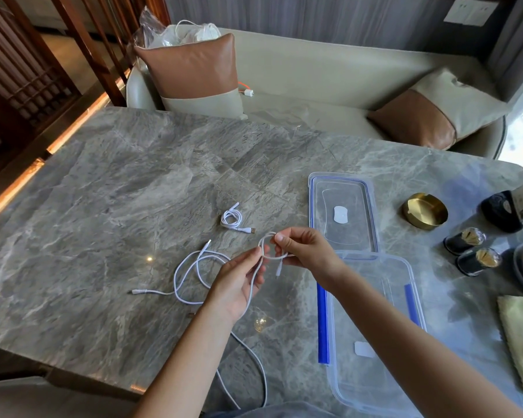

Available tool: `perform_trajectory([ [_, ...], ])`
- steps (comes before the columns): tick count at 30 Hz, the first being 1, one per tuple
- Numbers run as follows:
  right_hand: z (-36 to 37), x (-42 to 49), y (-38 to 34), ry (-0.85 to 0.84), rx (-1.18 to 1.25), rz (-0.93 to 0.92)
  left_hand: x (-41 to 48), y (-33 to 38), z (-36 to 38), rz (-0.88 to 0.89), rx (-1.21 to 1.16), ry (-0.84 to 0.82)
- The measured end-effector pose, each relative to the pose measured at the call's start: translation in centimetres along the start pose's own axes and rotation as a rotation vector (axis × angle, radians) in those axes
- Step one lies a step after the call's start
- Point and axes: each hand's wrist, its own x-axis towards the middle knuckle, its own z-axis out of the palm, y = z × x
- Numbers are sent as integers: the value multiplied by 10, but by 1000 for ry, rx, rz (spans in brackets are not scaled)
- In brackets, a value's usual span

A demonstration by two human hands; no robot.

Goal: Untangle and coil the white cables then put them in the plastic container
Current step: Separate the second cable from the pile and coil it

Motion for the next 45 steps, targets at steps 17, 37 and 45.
perform_trajectory([
  [17,8,1,8,246,-109,-140,7,-2,8,226,-61,246],
  [37,60,-23,10,-1,916,579,4,5,28,591,94,293],
  [45,58,-11,15,320,1206,532,-2,6,21,566,81,247],
])
